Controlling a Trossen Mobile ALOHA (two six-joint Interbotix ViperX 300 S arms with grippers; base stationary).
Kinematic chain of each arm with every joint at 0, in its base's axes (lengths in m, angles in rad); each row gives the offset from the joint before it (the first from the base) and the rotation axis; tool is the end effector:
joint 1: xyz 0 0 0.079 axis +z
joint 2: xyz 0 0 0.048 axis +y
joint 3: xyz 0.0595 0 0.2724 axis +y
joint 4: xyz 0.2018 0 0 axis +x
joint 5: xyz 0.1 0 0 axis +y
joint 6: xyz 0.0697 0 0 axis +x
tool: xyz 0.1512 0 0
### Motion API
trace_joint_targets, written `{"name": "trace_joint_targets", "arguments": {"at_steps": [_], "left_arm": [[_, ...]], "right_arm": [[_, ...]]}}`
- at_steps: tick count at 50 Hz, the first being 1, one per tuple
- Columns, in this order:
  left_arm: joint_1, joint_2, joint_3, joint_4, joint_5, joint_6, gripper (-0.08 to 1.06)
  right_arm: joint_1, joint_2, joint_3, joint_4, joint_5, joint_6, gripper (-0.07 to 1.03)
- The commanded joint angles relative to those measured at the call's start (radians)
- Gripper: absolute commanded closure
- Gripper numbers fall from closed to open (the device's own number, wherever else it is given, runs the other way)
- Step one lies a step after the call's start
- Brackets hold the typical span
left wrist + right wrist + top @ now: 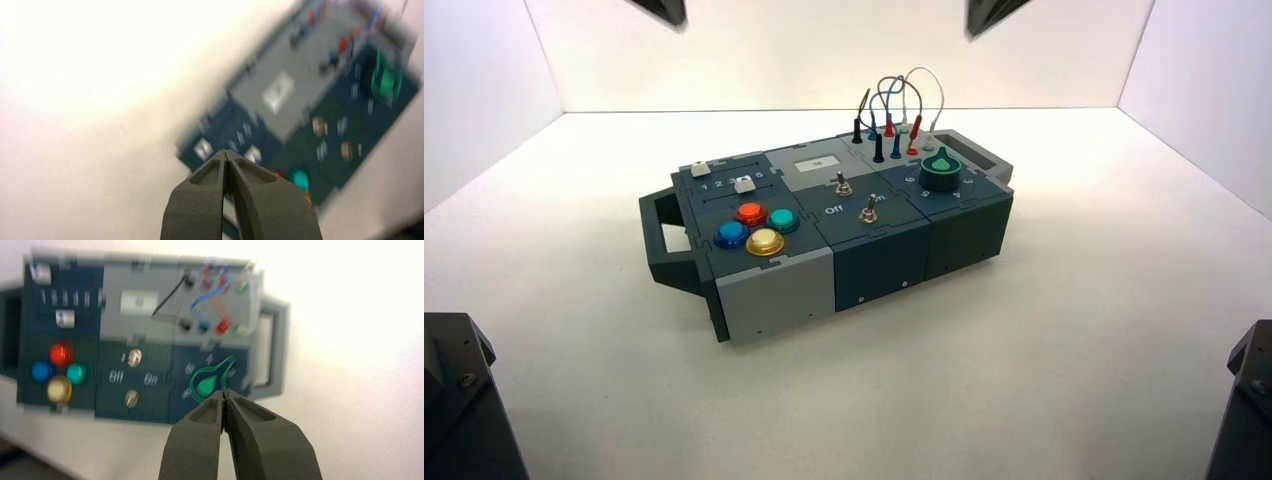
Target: View the box from the top.
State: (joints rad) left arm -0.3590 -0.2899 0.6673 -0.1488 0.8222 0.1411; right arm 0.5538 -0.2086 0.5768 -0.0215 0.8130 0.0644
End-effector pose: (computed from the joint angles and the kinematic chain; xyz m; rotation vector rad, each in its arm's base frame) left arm 0.3104 -0.1421 0.0896 0.1842 1.1868 -0.4342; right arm 0.3142 0.1902 0.0929 -0.2923 1.1558 0.4444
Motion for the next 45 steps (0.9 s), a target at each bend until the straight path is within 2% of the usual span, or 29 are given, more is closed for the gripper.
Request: {"name": "trace_joint_targets", "arguments": {"at_steps": [1,5,9,14,31,45], "left_arm": [[-0.017,0.029,-0.054,0.000,0.109,0.011,1.01],[-0.021,0.044,-0.066,0.000,0.163,0.018,1.01],[-0.025,0.048,-0.067,0.000,0.176,0.032,1.01],[-0.026,0.044,-0.067,0.000,0.183,0.034,1.01],[-0.026,0.043,-0.058,0.000,0.183,0.034,1.01],[-0.026,0.052,-0.031,0.000,0.156,0.034,1.01]], "right_arm": [[0.031,0.052,-0.071,0.029,0.109,-0.003,0.98],[0.032,0.081,-0.089,0.063,0.158,-0.021,0.98],[0.031,0.095,-0.094,0.075,0.172,-0.023,0.98],[0.031,0.104,-0.094,0.083,0.189,-0.023,0.98],[0.031,0.123,-0.089,0.078,0.184,-0.025,0.98],[0.031,0.126,-0.060,0.080,0.150,-0.025,0.98]]}}
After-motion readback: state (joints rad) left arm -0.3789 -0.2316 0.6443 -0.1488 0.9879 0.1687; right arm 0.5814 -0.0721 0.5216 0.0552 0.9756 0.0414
